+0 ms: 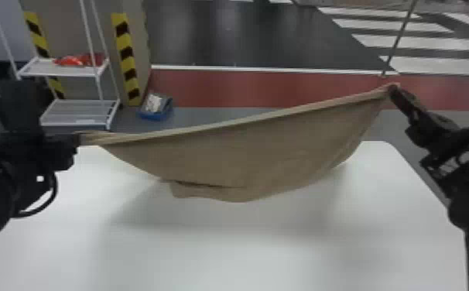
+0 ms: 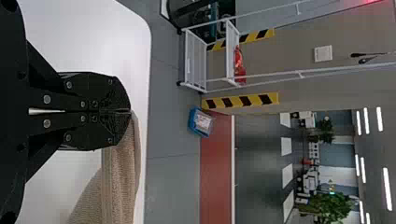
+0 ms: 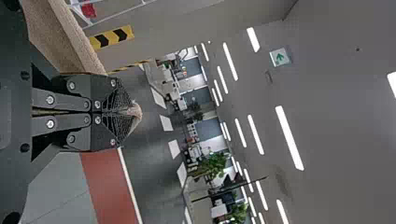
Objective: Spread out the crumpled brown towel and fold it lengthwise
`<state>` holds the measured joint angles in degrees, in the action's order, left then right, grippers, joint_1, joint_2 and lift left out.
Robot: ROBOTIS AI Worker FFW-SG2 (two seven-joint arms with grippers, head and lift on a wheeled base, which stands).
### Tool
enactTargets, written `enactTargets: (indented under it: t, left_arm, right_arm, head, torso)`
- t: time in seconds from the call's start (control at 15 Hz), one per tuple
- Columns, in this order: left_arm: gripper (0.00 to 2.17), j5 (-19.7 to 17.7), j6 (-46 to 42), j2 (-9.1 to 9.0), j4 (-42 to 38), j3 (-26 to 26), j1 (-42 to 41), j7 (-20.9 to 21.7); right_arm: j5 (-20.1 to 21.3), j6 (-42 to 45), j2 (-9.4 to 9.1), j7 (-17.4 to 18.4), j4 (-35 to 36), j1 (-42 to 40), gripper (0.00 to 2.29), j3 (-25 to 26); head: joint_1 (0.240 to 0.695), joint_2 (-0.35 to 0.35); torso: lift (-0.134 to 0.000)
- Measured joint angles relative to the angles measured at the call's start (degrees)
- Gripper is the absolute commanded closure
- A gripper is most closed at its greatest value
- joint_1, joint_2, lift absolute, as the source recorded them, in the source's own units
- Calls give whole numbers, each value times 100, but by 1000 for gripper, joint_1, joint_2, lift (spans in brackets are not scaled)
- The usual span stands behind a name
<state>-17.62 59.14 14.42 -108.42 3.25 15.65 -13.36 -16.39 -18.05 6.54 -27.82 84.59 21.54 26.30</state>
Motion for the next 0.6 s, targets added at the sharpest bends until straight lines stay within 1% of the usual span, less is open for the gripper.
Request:
enactTargets:
  t: [0.2, 0.33, 0.4, 0.47, 0.53, 0.6]
  left_arm:
    - [1241, -85, -444, 37, 614, -148, 733, 24]
    - [1244, -172, -526, 65, 604, -165, 894, 32]
    - [1244, -283, -529, 77, 410, -134, 832, 13]
    - [1241, -404, -525, 93, 136, -64, 612, 4]
    - [1244, -541, -489, 111, -211, 60, 272, 0]
    - [1244, -665, -355, 121, -531, 199, -86, -15]
  right_arm:
    - [105, 464, 39, 3, -513, 563, 1652, -171]
    - [75, 617, 30, -81, -682, 769, 1652, -243]
    - [32, 639, 22, -151, -694, 747, 1652, -290]
    - [-39, 641, 26, -208, -623, 588, 1652, -324]
    - [-166, 613, 74, -226, -479, 311, 1652, -337]
    - [-327, 564, 170, -225, -339, 5, 1652, -336]
  head:
    - [463, -55]
    - [415, -49]
    - [409, -47]
    - [414, -46]
    - [427, -46]
    - [451, -49]
  torso:
    - [-128]
    - [-128]
    - [-128]
    - [-128]
    - [-128]
    - [-128]
